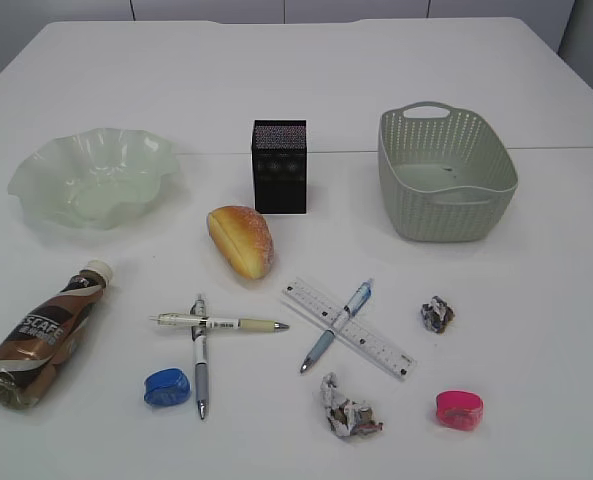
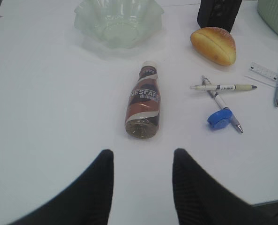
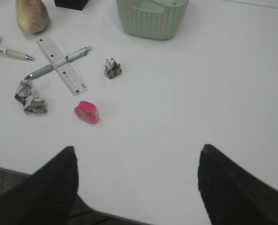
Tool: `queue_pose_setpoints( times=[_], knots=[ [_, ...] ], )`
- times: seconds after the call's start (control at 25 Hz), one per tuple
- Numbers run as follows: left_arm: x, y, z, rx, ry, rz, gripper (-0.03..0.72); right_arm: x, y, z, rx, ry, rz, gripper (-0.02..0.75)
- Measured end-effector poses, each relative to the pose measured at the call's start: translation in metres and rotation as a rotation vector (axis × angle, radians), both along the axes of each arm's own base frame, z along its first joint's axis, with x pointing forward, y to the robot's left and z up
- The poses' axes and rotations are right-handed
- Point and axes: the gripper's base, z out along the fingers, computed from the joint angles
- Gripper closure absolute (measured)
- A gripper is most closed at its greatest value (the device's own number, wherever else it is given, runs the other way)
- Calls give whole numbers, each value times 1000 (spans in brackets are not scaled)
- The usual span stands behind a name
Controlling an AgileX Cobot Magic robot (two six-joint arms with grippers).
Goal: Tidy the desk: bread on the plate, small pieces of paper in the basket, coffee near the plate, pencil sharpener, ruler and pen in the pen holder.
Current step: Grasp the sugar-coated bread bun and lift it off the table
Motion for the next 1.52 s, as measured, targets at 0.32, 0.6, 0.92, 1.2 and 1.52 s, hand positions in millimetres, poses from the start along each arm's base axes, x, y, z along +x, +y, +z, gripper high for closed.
queue_pose_setpoints(
  times=[0.32, 0.6, 0.92, 1.2, 1.52],
  knots=[
    [0, 0, 0, -2, 0, -1, 381, 0, 0, 0, 0, 0, 0, 154],
    [0, -1, 0, -9, 0, -6, 381, 0, 0, 0, 0, 0, 0, 155],
    [0, -11, 15, -111, -17, -75, 304, 0, 0, 0, 0, 0, 0, 154],
    [22, -12, 57, -128, 30, -85, 274, 0, 0, 0, 0, 0, 0, 155],
    [51, -14, 94, -141, 91, -98, 270, 0, 1, 0, 15, 0, 10, 154]
  ],
)
